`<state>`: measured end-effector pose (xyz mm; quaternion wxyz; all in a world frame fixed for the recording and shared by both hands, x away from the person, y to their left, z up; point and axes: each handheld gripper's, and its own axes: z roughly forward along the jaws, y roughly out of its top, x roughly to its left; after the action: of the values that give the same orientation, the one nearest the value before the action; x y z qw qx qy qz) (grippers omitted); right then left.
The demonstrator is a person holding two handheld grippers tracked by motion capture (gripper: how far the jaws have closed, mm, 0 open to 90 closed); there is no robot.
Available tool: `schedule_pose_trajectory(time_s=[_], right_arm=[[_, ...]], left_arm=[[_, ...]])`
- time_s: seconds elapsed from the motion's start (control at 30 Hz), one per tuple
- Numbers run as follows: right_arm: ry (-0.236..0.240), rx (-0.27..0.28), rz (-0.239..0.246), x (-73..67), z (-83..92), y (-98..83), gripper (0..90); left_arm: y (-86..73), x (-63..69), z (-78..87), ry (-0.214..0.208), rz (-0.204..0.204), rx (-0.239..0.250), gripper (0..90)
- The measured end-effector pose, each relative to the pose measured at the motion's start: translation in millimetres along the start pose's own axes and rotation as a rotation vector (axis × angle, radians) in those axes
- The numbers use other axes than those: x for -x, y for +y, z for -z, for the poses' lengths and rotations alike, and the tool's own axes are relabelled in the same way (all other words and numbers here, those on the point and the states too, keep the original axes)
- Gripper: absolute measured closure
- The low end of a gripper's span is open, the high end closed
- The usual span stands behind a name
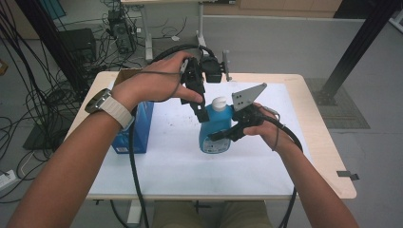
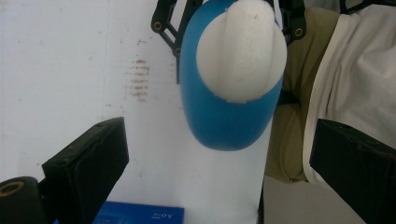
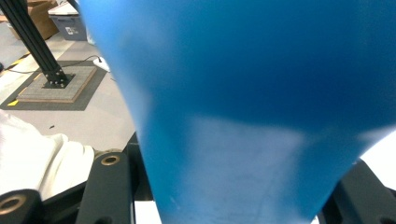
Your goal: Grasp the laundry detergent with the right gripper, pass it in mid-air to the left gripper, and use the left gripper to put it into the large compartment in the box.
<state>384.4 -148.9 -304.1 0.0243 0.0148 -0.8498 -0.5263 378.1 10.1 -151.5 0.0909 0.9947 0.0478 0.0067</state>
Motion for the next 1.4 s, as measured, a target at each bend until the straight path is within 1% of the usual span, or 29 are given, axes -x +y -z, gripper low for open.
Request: schedule_pose_trajectory(time_s=[0.23, 0.7, 0.8, 0.87, 1.13, 1.4], right_arm=[[0.004, 0.003, 0.003, 0.8, -2.6, 0.3, 43.2], [0.018, 0.000, -0.013, 2.3, -6.7, -0.3, 43.2], [0.016, -0.003, -0.015, 2.7, -7.7, -0.6, 43.2], [0.013, -0.006, -0.005, 3.2, -8.3, -0.4, 43.2], [0.021, -0.004, -0.017, 3.2, -9.4, -0.6, 43.2], [0.020, -0.002, -0.016, 3.5, -9.2, -1.0, 43.2]], left_arm=[[2.3, 0.2, -2.1, 0.002, 0.003, -0.003, 5.0], [5.1, -0.9, -2.4, -0.003, 0.006, -0.003, 5.1], [6.5, -1.6, -3.4, -0.001, 0.006, -0.007, 5.1], [7.6, -1.8, -4.8, 0.000, 0.006, -0.010, 5.1], [10.6, -1.8, -6.4, -0.005, 0.002, -0.010, 5.2], [10.8, -2.1, -6.6, -0.004, 0.005, -0.009, 5.3]])
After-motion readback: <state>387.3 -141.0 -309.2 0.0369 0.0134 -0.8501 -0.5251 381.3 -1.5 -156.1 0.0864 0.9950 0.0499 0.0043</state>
